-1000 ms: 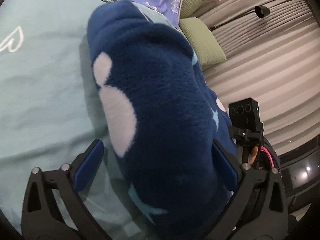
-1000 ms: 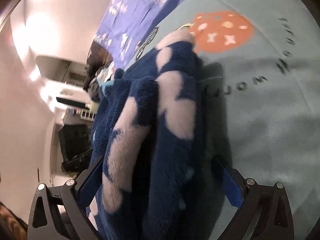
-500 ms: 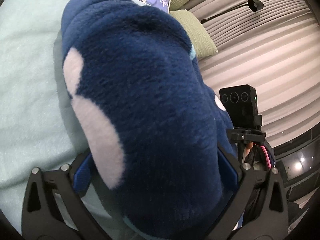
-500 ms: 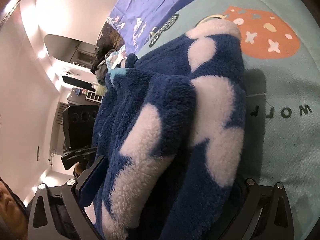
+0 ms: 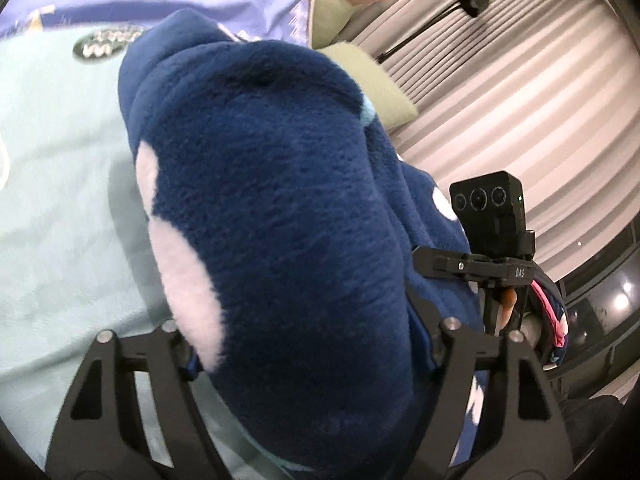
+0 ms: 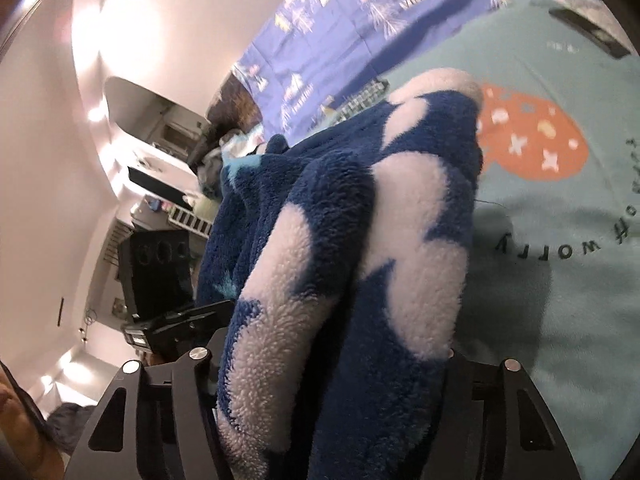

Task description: Fold small clothes

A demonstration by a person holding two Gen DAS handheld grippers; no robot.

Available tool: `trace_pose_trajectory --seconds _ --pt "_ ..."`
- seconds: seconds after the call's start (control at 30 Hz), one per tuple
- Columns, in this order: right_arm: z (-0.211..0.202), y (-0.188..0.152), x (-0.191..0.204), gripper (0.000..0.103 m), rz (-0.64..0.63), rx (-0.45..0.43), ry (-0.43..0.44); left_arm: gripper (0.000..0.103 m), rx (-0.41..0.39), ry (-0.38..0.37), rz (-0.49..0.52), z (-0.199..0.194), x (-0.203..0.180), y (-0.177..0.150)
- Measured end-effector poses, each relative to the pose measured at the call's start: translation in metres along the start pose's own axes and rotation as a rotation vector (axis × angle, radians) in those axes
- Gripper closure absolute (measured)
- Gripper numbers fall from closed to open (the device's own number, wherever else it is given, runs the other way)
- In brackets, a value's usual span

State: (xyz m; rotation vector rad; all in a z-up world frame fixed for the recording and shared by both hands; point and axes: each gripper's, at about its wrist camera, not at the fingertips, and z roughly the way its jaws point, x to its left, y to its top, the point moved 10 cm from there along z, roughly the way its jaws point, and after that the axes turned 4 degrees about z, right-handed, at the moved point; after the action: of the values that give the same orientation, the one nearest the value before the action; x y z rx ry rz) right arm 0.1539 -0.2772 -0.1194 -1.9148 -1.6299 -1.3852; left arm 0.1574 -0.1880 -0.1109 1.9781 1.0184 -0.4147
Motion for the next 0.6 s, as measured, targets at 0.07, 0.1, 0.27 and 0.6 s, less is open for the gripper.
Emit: trace_pose_trajectory --seconds 0.07,0.1,0.27,0.6 --pt "-0.013 0.005 0.012 0.042 -0.02 -0.04 0.011 0.029 -0.027 0.001 0.028 -0.01 -0.01 0.007" --pt "-0.019 0.009 0.018 0.042 -0.033 -0.057 0.011 0.029 -0.041 0.008 0.049 -0.016 -0.018 0.013" --pt "-0.05 0.04 0.049 0.042 -0.106 -0.16 0.009 0.031 -0.104 0.039 0.158 -0.038 -0.053 0.062" --pt "-0.106 0.174 0.085 0.043 -0.202 -0.287 -0.038 0.031 -0.174 0.073 0.236 -0.043 -0.087 0.192"
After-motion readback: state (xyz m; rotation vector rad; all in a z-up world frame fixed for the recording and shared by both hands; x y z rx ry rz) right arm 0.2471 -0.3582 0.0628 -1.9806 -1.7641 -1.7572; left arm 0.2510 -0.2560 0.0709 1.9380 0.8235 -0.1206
